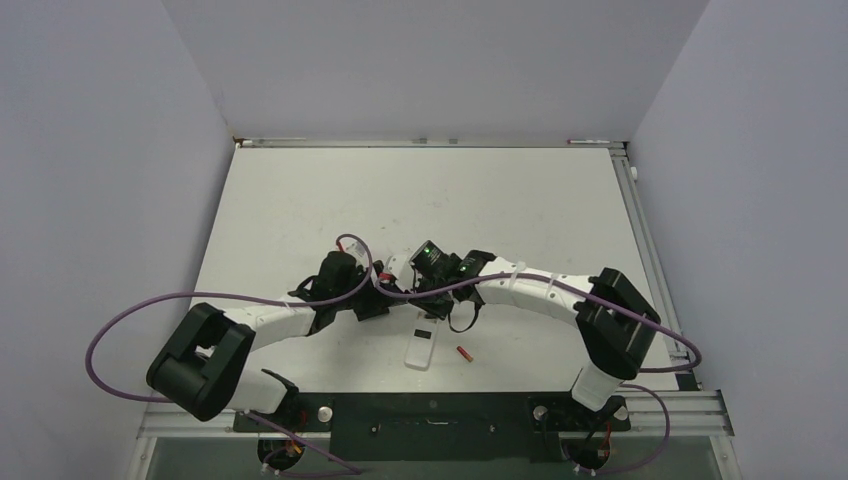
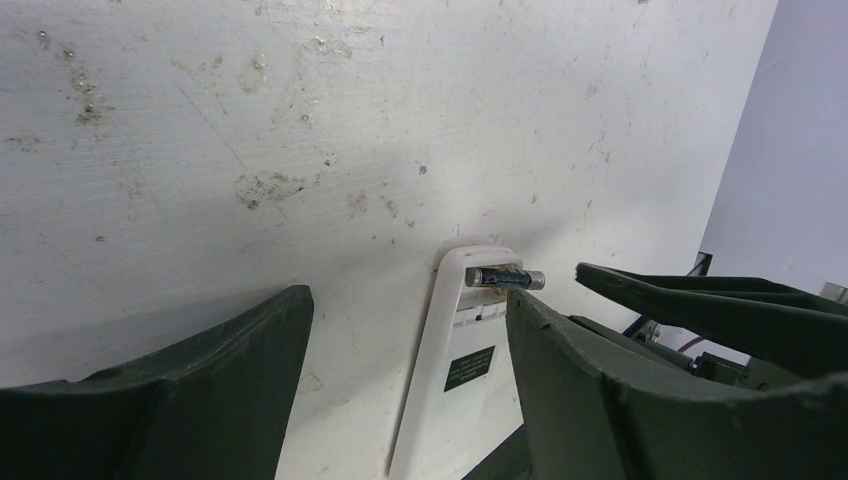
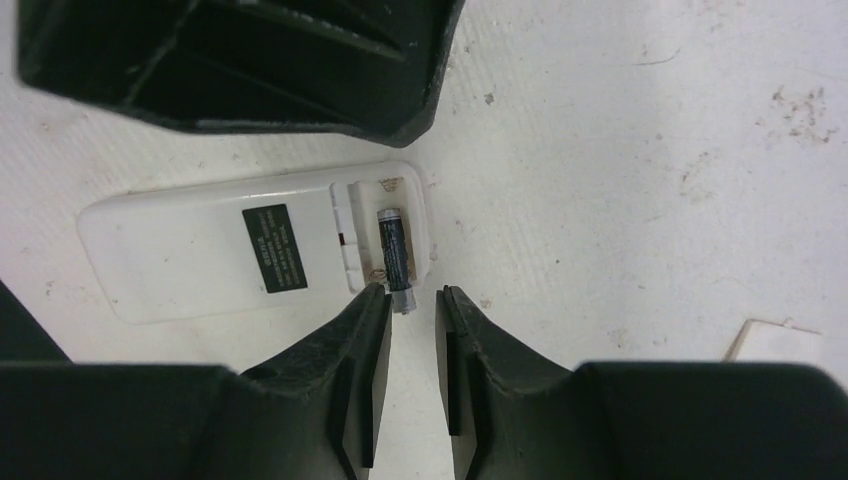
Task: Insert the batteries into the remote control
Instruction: Load the battery into the remote control.
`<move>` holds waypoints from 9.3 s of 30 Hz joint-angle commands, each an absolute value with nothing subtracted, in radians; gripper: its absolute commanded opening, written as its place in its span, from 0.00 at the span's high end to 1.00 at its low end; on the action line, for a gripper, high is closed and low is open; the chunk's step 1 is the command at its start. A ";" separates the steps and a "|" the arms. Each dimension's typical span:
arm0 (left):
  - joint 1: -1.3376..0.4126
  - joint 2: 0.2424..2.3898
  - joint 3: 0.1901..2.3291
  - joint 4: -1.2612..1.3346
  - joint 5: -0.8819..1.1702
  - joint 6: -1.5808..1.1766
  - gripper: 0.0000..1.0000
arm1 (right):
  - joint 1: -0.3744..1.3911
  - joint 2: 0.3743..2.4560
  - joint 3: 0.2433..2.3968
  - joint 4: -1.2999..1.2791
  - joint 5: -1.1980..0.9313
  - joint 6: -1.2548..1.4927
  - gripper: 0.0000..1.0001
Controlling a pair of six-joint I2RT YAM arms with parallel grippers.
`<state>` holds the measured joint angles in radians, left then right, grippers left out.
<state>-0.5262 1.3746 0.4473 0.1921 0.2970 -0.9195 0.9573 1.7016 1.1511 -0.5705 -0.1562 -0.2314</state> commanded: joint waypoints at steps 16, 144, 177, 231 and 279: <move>-0.523 1.338 0.412 0.124 0.272 -0.899 0.23 | 0.941 1.705 1.128 -0.485 -0.194 -0.207 0.69; -0.638 1.561 0.482 0.275 0.311 -0.936 0.51 | 0.908 1.424 0.737 -0.110 0.058 0.772 0.83; -0.638 1.565 0.456 0.298 0.313 -0.950 0.86 | 0.915 1.434 0.718 -0.106 0.041 0.802 0.87; -0.709 1.480 0.449 0.213 0.216 -1.089 0.81 | 0.917 1.473 0.739 -0.079 0.025 0.807 0.83; -0.710 1.477 0.446 0.223 0.212 -1.094 0.82 | 0.977 1.581 0.807 -0.075 -0.038 0.803 0.91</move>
<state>-0.6994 1.4765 0.4549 0.2420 0.2317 -1.0966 0.9314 1.5482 0.7708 -0.1036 0.0364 0.7948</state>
